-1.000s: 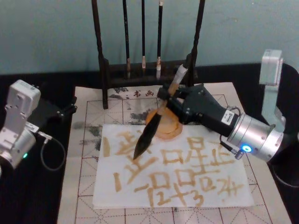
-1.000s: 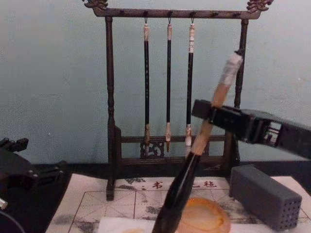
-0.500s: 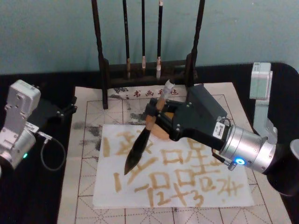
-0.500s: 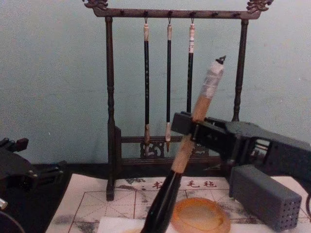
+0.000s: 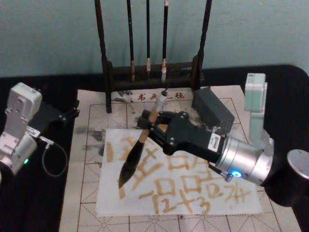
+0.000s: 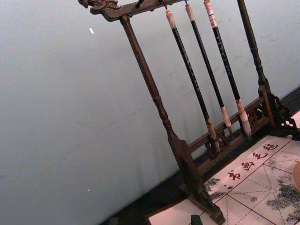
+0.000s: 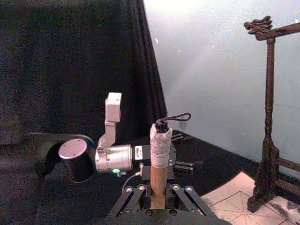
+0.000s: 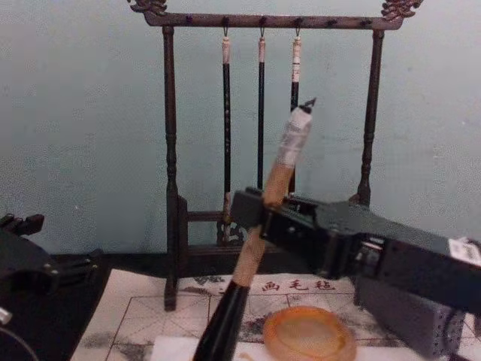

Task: Pick up the brush from the inkstone, write on the paper, then place the brush back to its original position.

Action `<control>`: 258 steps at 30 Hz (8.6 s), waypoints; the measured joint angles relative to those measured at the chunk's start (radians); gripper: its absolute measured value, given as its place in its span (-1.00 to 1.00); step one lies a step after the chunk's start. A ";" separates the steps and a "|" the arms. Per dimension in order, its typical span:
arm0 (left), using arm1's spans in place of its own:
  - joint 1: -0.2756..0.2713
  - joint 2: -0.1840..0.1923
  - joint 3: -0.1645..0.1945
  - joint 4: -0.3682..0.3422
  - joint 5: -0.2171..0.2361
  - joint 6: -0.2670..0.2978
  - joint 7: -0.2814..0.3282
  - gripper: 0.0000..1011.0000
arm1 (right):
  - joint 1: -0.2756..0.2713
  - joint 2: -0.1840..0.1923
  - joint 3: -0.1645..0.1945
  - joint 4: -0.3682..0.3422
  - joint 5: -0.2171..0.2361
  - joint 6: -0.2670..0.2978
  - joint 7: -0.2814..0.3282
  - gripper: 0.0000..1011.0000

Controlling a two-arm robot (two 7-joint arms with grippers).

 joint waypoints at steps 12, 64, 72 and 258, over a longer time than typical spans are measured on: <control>0.000 0.000 0.000 0.000 0.000 0.000 0.000 0.98 | 0.002 -0.038 -0.013 0.037 -0.070 -0.065 0.001 -0.65; 0.000 0.000 0.000 0.000 0.000 0.000 0.000 0.98 | -0.036 -0.077 0.002 0.059 -0.156 -0.156 0.038 -0.65; 0.000 0.000 0.000 0.000 0.000 0.000 0.000 0.98 | -0.037 -0.083 -0.003 0.062 -0.158 -0.158 0.043 -0.65; 0.000 0.000 0.000 0.000 0.000 0.000 0.000 0.98 | 0.107 -0.213 0.288 0.238 0.416 0.310 -0.728 -0.65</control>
